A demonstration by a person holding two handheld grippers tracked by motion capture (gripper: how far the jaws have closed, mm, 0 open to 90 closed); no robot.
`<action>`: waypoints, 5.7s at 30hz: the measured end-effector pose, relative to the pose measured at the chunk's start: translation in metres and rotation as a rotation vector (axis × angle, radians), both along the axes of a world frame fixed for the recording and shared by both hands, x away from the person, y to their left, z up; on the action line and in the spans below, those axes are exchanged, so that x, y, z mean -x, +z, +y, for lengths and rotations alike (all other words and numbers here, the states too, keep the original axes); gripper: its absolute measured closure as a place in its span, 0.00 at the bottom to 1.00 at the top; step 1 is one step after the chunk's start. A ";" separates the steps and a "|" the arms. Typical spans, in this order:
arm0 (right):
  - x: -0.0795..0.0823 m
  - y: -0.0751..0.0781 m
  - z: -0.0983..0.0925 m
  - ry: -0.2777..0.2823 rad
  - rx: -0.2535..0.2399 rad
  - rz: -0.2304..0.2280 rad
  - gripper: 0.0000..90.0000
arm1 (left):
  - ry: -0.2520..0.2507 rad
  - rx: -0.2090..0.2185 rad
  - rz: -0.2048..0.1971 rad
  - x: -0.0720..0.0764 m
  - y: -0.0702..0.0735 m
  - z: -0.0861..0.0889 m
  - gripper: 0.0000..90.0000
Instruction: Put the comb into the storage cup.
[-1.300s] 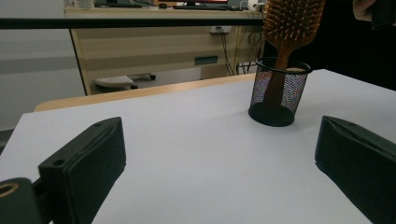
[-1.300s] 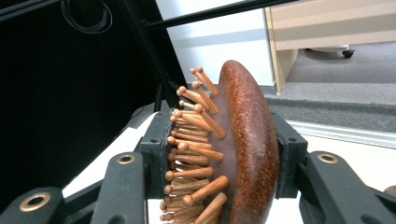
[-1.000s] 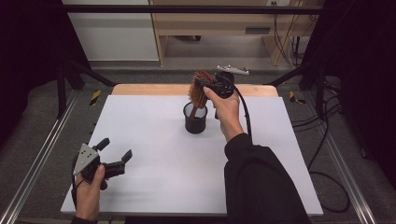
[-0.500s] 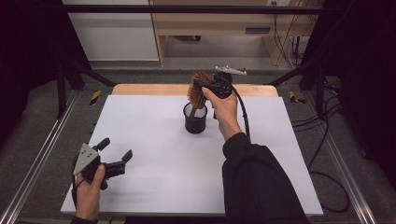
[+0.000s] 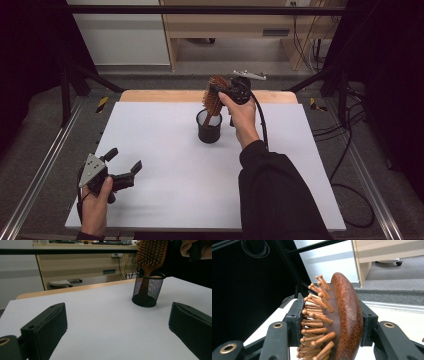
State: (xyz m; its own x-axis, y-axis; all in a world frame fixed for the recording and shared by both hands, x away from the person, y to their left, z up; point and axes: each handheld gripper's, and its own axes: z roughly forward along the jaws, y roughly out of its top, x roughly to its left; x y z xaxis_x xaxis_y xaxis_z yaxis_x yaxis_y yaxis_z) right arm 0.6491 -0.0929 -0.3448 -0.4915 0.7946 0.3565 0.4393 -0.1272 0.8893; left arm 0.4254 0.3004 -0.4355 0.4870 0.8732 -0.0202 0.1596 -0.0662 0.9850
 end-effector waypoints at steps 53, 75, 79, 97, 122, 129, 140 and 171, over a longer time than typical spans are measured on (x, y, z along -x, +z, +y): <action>-0.011 -0.004 -0.013 0.009 0.066 0.021 0.48 | -0.007 0.002 0.007 -0.001 -0.001 -0.001 0.02; -0.011 -0.004 -0.016 0.015 0.068 0.031 0.46 | -0.010 0.001 0.009 -0.001 -0.001 -0.001 0.02; -0.011 -0.004 -0.017 0.010 0.072 0.032 0.45 | -0.009 0.001 0.008 -0.001 -0.001 -0.001 0.02; -0.011 -0.004 -0.021 0.007 0.084 0.036 0.43 | -0.010 0.002 0.008 -0.001 -0.001 -0.001 0.02; -0.010 -0.006 -0.027 0.000 0.098 0.039 0.40 | -0.012 -0.001 0.008 -0.001 -0.001 -0.001 0.02; -0.009 -0.007 -0.027 -0.001 0.102 0.037 0.39 | -0.012 -0.001 0.009 -0.001 -0.001 -0.001 0.02; -0.009 -0.008 -0.025 0.009 0.113 0.047 0.34 | -0.013 -0.002 0.009 -0.001 -0.001 -0.001 0.02; -0.005 -0.004 -0.025 0.014 0.107 0.015 0.10 | -0.016 -0.003 0.010 -0.001 -0.001 -0.001 0.02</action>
State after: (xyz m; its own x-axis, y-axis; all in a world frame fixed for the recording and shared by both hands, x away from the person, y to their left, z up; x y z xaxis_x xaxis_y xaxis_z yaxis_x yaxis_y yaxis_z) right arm 0.6537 -0.1178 -0.3484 -0.4984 0.8213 0.2774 0.4534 -0.0257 0.8909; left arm 0.4267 0.2992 -0.4365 0.5003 0.8655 -0.0223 0.1682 -0.0719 0.9831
